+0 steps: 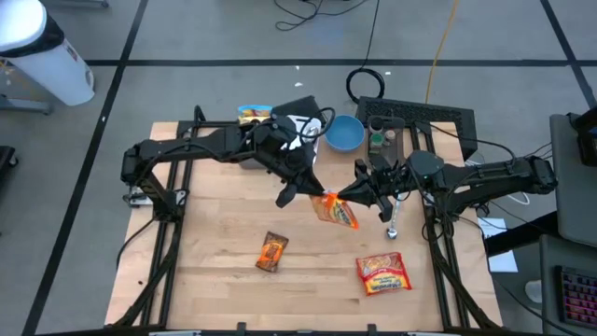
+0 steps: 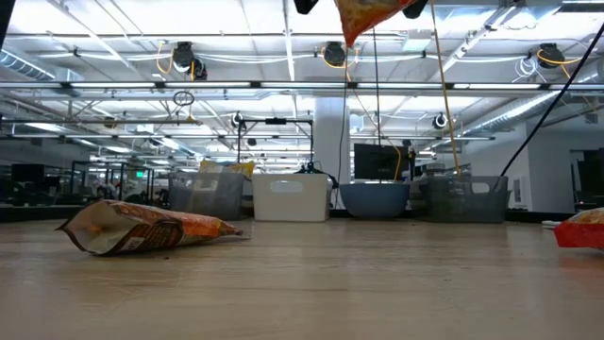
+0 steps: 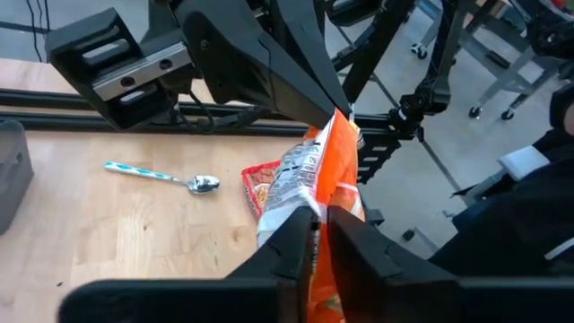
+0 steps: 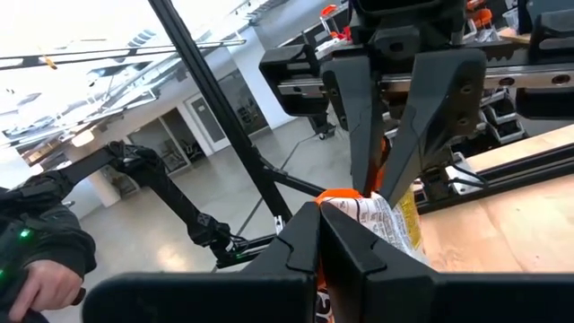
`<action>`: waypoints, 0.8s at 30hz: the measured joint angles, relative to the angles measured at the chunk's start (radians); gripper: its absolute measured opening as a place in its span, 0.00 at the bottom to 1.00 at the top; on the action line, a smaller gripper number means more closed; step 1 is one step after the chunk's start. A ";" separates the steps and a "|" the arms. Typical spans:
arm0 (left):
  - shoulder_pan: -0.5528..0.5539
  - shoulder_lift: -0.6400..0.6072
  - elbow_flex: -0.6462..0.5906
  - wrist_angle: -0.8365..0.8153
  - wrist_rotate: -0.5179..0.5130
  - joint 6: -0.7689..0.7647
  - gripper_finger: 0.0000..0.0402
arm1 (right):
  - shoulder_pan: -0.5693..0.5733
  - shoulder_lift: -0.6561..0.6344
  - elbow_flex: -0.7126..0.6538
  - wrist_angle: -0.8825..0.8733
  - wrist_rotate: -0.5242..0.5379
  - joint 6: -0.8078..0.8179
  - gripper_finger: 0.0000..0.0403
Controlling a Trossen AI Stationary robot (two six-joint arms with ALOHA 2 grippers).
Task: Pick & Place Food Item
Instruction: Put the orange noodle pack into the left black bin
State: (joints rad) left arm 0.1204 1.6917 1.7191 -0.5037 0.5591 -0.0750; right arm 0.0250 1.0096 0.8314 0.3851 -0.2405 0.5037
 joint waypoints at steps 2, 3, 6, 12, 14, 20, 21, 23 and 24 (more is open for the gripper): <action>0.000 0.000 0.000 0.000 0.000 0.008 0.07 | 0.000 0.000 0.000 0.000 0.000 0.000 0.00; 0.000 0.000 0.000 0.000 0.000 0.014 0.04 | 0.000 0.000 0.000 0.000 0.000 0.000 0.00; 0.001 0.000 0.000 0.000 0.017 0.018 0.02 | 0.000 0.000 0.000 0.000 0.000 0.000 0.00; 0.001 0.000 0.000 0.000 0.023 0.019 0.01 | 0.000 0.000 0.000 0.000 0.001 -0.003 0.00; 0.001 0.000 0.000 0.000 0.018 0.020 0.01 | 0.000 0.000 0.000 0.000 0.001 -0.003 0.00; 0.001 0.000 0.000 0.006 0.016 0.018 0.01 | 0.000 0.000 0.000 0.002 0.005 -0.011 0.00; 0.001 0.000 0.000 0.006 0.016 0.018 0.01 | 0.000 0.000 0.000 0.003 0.005 -0.017 0.00; 0.002 0.000 0.000 0.006 0.017 0.015 0.00 | 0.000 0.000 0.000 0.008 0.006 -0.022 0.02; 0.003 0.000 0.000 0.006 0.016 0.014 0.00 | 0.000 0.000 0.000 0.011 0.006 -0.022 0.03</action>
State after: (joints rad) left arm 0.1229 1.6917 1.7187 -0.4980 0.5755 -0.0607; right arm 0.0250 1.0096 0.8314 0.3965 -0.2341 0.4816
